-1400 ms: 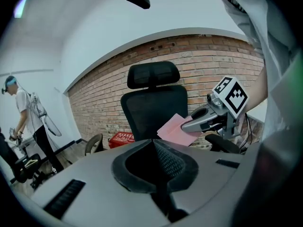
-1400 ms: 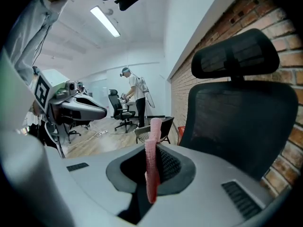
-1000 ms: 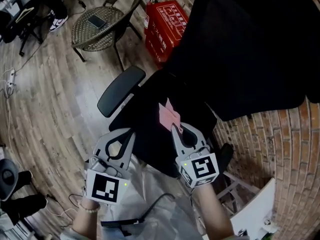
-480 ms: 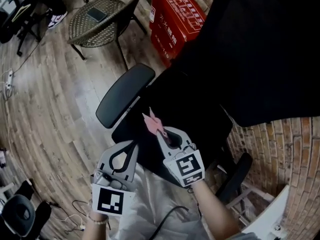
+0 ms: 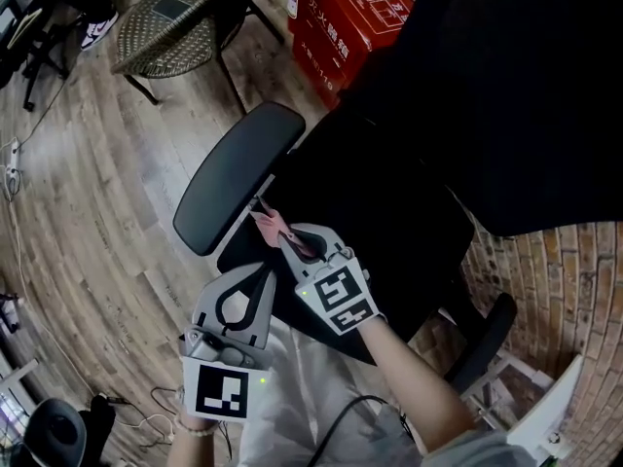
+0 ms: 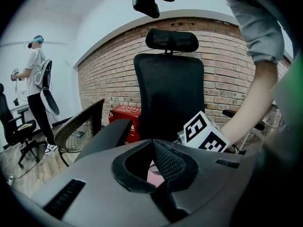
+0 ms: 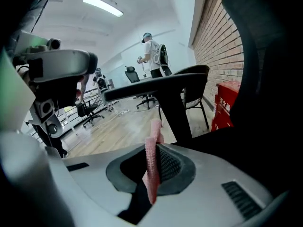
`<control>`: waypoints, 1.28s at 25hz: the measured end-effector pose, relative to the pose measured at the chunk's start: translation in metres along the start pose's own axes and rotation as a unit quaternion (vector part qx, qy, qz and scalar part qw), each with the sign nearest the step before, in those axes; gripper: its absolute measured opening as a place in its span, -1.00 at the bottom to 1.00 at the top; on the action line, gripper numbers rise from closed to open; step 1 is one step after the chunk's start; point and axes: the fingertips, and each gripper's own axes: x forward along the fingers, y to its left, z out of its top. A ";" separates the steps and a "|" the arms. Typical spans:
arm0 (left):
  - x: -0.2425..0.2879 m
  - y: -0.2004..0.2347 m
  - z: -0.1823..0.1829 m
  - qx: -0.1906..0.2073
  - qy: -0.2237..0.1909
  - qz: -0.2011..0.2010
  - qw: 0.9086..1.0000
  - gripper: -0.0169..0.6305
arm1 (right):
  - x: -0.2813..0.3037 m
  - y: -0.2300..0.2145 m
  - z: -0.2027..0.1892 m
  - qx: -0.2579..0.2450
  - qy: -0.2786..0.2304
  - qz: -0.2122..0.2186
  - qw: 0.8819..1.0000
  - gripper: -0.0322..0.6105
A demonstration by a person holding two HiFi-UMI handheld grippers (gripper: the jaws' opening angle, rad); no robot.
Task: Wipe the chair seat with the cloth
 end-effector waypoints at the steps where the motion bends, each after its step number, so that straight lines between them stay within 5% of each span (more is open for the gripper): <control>1: 0.003 0.000 -0.001 0.000 -0.001 -0.002 1.000 -0.89 | 0.005 -0.005 -0.004 0.000 0.002 -0.003 1.000 -0.73; 16: 0.060 -0.019 0.000 0.023 0.000 -0.044 0.999 -0.89 | 0.003 -0.117 -0.043 0.049 0.015 -0.106 0.993 -0.73; 32: 0.110 -0.032 0.015 0.050 -0.005 -0.078 0.996 -0.89 | -0.076 -0.271 -0.104 0.106 0.043 -0.272 0.955 -0.73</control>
